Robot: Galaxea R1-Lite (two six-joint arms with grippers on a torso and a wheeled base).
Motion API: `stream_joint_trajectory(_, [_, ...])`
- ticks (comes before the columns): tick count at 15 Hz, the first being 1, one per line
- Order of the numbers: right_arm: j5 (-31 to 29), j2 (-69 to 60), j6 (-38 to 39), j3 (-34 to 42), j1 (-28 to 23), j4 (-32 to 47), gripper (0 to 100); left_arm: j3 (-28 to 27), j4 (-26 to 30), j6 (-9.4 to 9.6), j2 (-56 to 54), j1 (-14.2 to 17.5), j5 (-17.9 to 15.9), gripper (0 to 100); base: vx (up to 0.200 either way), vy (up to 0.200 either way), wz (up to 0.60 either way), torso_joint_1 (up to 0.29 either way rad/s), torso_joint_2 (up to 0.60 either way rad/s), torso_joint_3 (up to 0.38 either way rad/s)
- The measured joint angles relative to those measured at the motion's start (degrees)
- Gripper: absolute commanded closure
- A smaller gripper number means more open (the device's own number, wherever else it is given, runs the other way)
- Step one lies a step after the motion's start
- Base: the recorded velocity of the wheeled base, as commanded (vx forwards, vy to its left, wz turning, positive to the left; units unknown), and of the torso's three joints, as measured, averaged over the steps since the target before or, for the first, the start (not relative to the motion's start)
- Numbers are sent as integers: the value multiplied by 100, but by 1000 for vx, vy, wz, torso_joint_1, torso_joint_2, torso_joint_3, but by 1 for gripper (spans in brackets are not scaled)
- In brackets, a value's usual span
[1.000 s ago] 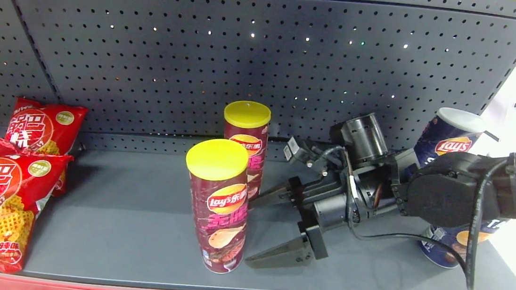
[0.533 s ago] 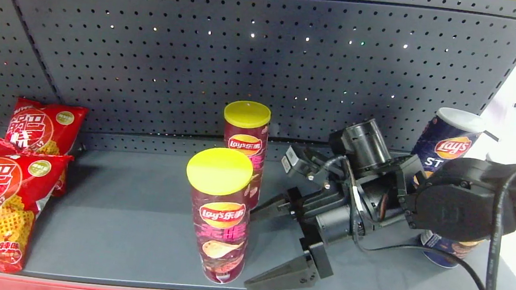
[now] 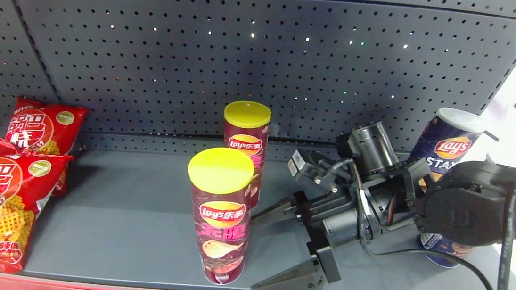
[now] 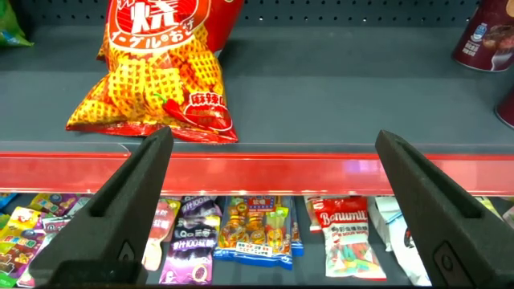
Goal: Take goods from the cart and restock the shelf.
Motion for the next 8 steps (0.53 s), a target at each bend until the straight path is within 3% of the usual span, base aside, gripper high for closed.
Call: stream_joint_trajectory(8, [-27,300,305,-489,20,6,0,0,0,0,0,0,0,0,0,0,0,0,0,0])
